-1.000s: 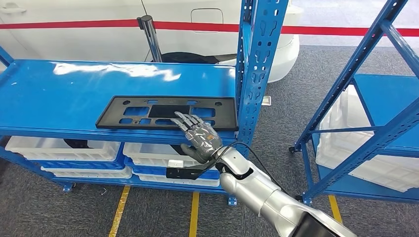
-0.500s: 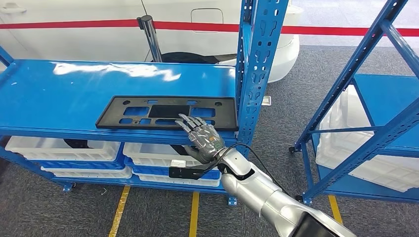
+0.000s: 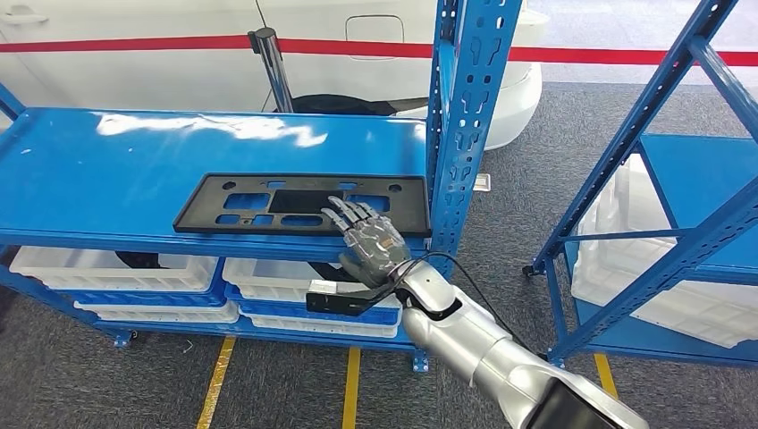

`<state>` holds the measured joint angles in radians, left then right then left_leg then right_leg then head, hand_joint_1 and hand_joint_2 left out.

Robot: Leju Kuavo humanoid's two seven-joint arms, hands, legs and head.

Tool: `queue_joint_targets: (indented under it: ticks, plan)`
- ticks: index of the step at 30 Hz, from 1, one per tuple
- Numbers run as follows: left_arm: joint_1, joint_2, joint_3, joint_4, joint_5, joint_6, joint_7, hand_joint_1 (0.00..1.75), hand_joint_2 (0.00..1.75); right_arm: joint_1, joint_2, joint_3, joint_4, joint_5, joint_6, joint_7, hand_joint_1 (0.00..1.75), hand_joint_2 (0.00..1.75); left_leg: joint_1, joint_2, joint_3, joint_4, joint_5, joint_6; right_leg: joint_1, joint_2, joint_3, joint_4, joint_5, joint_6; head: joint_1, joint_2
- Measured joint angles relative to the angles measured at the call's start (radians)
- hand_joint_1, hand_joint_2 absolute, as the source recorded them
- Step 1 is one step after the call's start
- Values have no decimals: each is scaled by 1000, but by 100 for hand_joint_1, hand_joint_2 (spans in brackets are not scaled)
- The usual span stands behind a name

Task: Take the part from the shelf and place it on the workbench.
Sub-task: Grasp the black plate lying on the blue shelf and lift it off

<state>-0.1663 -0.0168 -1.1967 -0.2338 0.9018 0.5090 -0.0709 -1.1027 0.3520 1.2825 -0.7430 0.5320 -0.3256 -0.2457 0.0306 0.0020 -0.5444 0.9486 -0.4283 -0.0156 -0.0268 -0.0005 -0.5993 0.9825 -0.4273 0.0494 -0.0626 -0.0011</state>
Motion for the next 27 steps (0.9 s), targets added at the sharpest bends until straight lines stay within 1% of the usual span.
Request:
queue_joint_targets:
  ticks: [20, 24, 27]
  plan:
    - [6, 0, 0, 0, 11, 0, -5, 0, 0, -3, 3, 0, -7, -2, 5, -2, 0, 175, 0, 0, 0, 0, 0, 0, 0, 0, 0, 0, 0, 0, 0, 0]
    - [7, 0, 0, 0, 11, 0, -5, 0, 0, -3, 3, 0, -7, -5, 5, -6, 0, 175, -1, 0, -1, 5, -3, 4, -7, -1, 0, -1, 1, 1, 0, 0]
    - [7, 0, 0, 0, 11, 0, -5, 0, 0, -3, 3, 0, -7, -6, 5, -9, 0, 175, -3, 0, -4, 10, -5, 8, -9, -1, 0, -1, 2, 4, 0, 0]
